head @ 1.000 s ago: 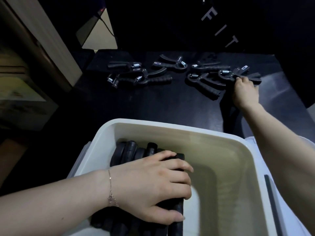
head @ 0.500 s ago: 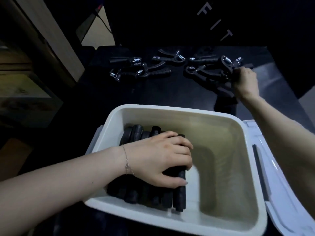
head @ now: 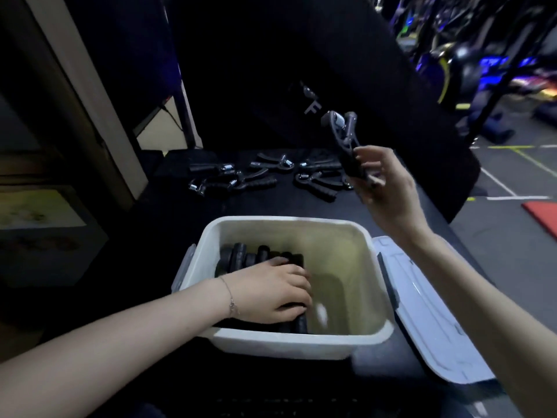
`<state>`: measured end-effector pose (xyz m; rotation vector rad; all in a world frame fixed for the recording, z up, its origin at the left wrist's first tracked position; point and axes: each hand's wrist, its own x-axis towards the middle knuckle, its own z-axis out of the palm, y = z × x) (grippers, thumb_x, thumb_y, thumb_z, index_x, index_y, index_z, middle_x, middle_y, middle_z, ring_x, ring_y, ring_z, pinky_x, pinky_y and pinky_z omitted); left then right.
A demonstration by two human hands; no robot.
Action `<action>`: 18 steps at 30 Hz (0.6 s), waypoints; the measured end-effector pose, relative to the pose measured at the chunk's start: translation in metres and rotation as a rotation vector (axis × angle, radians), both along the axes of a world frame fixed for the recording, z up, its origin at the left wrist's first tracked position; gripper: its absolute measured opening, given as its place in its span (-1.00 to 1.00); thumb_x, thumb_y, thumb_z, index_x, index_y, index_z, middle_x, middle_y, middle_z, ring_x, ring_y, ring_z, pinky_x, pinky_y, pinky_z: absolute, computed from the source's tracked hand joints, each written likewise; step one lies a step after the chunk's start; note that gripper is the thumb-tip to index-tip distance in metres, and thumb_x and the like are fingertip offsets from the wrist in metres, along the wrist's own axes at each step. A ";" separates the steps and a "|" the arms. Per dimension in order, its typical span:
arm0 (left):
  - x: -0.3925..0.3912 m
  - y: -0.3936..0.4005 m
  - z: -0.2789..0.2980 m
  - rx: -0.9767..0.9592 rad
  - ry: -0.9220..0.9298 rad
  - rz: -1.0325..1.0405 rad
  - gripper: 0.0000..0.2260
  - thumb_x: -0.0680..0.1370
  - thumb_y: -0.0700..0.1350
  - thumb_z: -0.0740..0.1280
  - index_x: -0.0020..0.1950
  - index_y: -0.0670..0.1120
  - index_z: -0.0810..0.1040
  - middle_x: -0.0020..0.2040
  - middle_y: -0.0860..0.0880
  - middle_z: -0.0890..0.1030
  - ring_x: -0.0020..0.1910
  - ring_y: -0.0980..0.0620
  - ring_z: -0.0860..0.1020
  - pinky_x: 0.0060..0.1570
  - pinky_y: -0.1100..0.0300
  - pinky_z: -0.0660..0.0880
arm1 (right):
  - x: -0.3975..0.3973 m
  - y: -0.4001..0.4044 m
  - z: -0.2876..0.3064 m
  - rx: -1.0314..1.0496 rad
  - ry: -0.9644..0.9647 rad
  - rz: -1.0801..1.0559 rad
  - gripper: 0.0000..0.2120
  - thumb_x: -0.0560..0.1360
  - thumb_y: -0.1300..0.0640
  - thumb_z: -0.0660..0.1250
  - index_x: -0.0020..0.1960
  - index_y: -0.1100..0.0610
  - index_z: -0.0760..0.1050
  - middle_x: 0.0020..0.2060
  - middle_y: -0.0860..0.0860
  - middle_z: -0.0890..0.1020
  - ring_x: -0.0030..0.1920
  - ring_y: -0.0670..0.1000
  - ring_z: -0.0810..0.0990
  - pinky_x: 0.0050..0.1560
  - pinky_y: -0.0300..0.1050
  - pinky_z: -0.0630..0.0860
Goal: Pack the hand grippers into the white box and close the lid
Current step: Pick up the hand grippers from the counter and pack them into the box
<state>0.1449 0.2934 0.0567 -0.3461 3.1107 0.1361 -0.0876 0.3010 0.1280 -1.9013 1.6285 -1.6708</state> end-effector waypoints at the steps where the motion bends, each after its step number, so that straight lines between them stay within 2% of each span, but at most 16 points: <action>1: 0.004 -0.001 -0.001 0.017 -0.018 0.032 -0.59 0.57 0.13 -0.04 0.23 0.11 0.52 0.27 0.13 0.50 0.43 0.12 0.26 0.42 0.04 0.16 | 0.008 0.014 0.006 0.007 -0.056 0.057 -0.67 0.45 0.35 0.36 0.18 0.16 0.43 -0.05 -0.04 0.53 -0.10 -0.12 0.52 -0.04 -0.24 0.53; 4: 0.013 -0.002 0.000 0.084 -0.036 0.111 -0.56 0.56 0.21 -0.04 0.35 0.16 0.41 0.41 0.19 0.36 0.51 0.16 0.04 0.46 0.04 0.06 | 0.027 0.047 0.023 0.026 -0.181 0.170 -0.64 0.42 0.34 0.38 0.18 0.19 0.42 -0.07 0.03 0.58 -0.05 -0.08 0.57 0.01 -0.30 0.51; 7: 0.014 -0.003 0.004 0.127 -0.090 0.156 -0.63 0.60 0.17 0.07 0.39 0.15 0.35 0.45 0.23 0.28 0.52 0.17 -0.04 0.45 0.02 0.05 | 0.044 0.068 0.029 0.227 -0.543 0.246 -0.63 0.44 0.48 0.29 0.09 0.08 0.47 -0.13 0.01 0.63 -0.15 -0.13 0.65 -0.18 -0.24 0.59; 9: 0.013 -0.002 0.005 0.131 -0.092 0.162 -0.64 0.61 0.15 0.09 0.38 0.14 0.35 0.46 0.24 0.27 0.52 0.17 -0.05 0.45 0.00 0.07 | 0.048 0.075 0.025 0.376 -0.687 0.272 -0.66 0.44 0.52 0.22 0.04 0.15 0.52 -0.15 0.07 0.63 -0.18 -0.04 0.63 -0.21 -0.11 0.56; 11: 0.013 0.000 0.007 0.144 -0.085 0.176 -0.65 0.61 0.14 0.10 0.38 0.13 0.36 0.46 0.24 0.26 0.52 0.18 -0.05 0.46 0.02 0.05 | 0.050 0.078 0.019 0.455 -0.743 0.273 -0.76 0.42 0.52 0.21 -0.03 0.28 0.52 -0.23 0.11 0.59 -0.22 0.02 0.56 -0.16 -0.06 0.54; 14: 0.013 0.001 0.008 0.152 -0.072 0.189 -0.64 0.61 0.14 0.10 0.38 0.12 0.37 0.46 0.23 0.28 0.52 0.18 -0.04 0.46 0.03 0.05 | 0.053 0.078 0.007 0.502 -0.780 0.229 -0.76 0.39 0.52 0.20 -0.21 0.24 0.52 -0.35 0.12 0.52 -0.38 -0.01 0.48 -0.30 -0.10 0.49; 15: 0.013 0.000 0.008 0.147 -0.069 0.192 -0.64 0.61 0.14 0.10 0.37 0.11 0.38 0.45 0.21 0.30 0.52 0.18 -0.03 0.45 0.03 0.06 | 0.055 0.077 0.002 0.524 -0.771 0.212 -0.76 0.38 0.52 0.20 -0.20 0.25 0.53 -0.34 0.14 0.52 -0.40 0.00 0.46 -0.33 -0.11 0.47; 18: 0.012 0.001 0.008 0.128 -0.061 0.199 -0.63 0.60 0.15 0.11 0.36 0.08 0.40 0.44 0.18 0.33 0.52 0.17 -0.01 0.44 0.00 0.11 | 0.061 0.074 -0.014 0.619 -0.738 0.168 -0.76 0.37 0.53 0.24 0.00 0.36 0.51 -0.25 0.20 0.53 -0.36 0.05 0.46 -0.37 -0.14 0.48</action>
